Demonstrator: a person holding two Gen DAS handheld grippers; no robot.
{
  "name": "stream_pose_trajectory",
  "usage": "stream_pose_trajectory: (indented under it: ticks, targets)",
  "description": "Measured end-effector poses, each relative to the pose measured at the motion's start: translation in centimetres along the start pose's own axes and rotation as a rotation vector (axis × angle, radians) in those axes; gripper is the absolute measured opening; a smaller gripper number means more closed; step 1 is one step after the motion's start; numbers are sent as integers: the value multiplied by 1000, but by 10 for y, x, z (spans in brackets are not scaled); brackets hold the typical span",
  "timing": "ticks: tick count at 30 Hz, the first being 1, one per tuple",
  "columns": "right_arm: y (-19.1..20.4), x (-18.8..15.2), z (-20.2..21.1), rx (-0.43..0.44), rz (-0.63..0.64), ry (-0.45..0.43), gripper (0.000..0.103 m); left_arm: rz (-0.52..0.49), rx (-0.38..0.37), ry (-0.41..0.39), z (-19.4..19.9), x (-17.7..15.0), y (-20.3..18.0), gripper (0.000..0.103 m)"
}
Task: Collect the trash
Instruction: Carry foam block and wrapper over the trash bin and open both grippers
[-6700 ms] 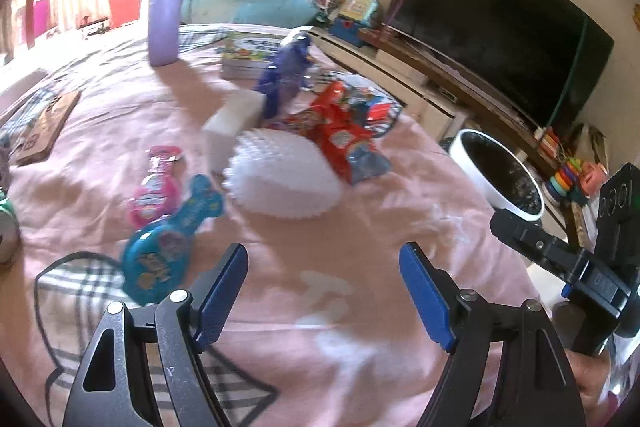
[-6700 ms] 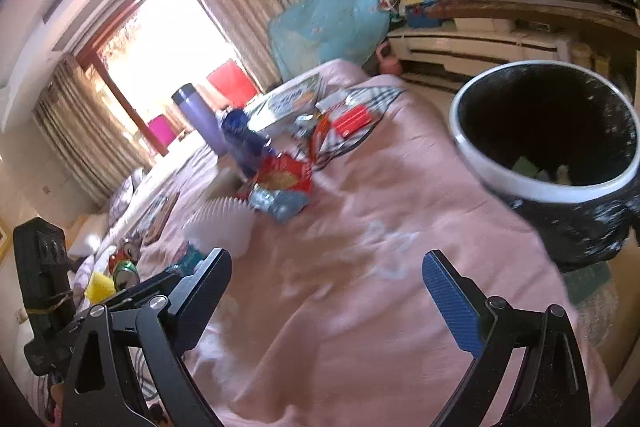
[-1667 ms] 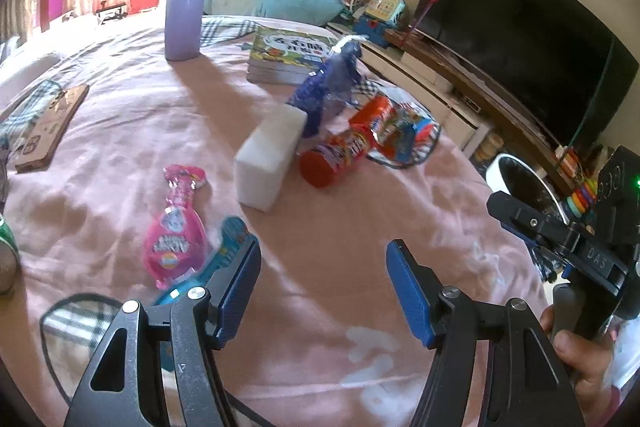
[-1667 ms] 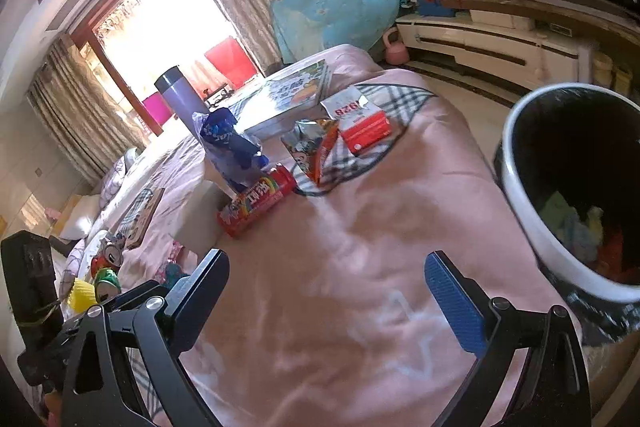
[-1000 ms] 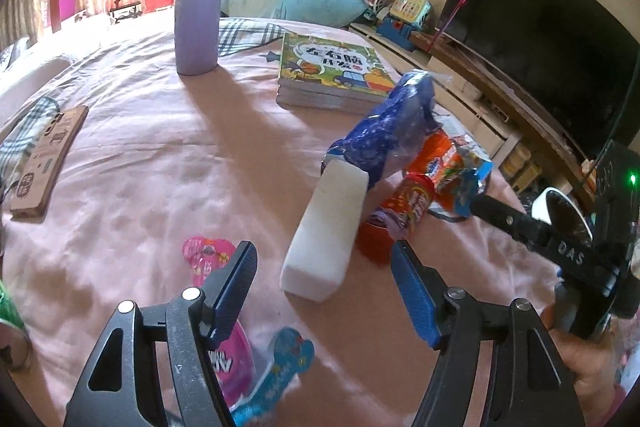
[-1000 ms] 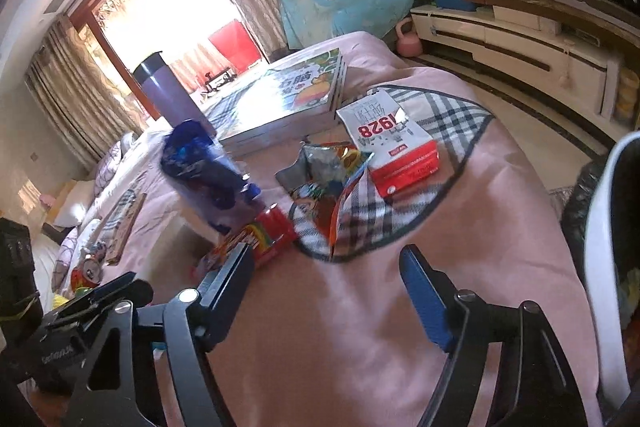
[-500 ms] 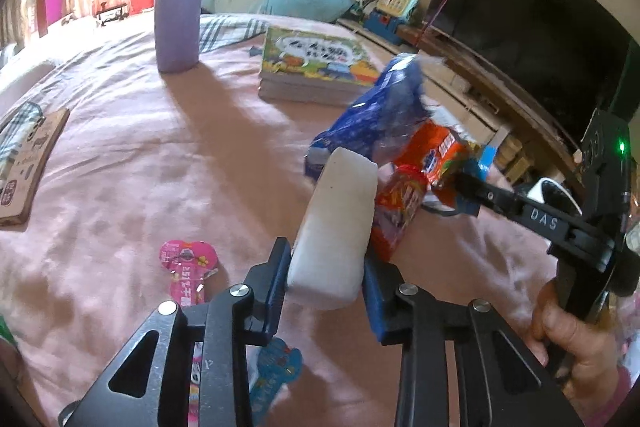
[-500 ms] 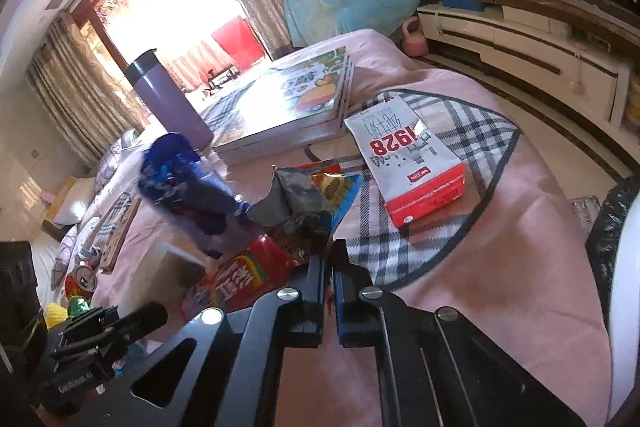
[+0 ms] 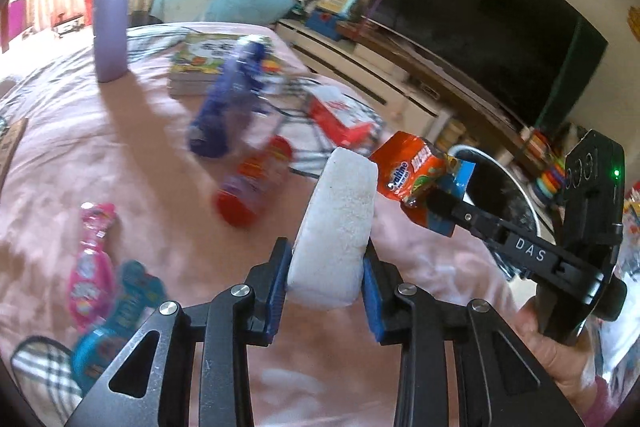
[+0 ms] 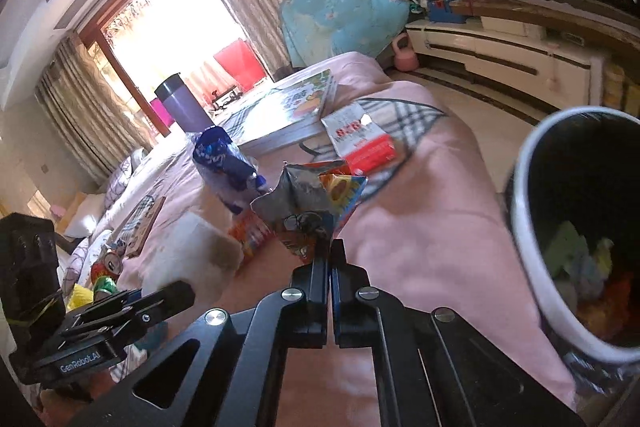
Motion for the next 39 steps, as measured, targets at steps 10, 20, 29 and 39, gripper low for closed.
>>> stream_pose_trajectory:
  ticks: [10,20,29,39]
  targets:
    - [-42,2,65,-71,-44,-84,1,-55,-63,37,-12,-4,-43,32]
    - [-95,15,112,-167,-83,-151,1,-130,-124,49,-29,-1,-110,32]
    - [-133,16,131,-223,-110,-171,1,-169,-160,62,-56,6,-149,33]
    - [-162,23,137,-256,-120,-168,1,-190,-167,84,-93,17,-178,34]
Point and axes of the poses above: each gripper's, at about its wrist camera, not at the fingertips, and z roughly against the way its jaws point, y to its left, x to its top, the point moved 10 cm from there along -z, roughly the way its jaws point, and after that the axes turned 6 degrees about -y, right-handed, at the moved point
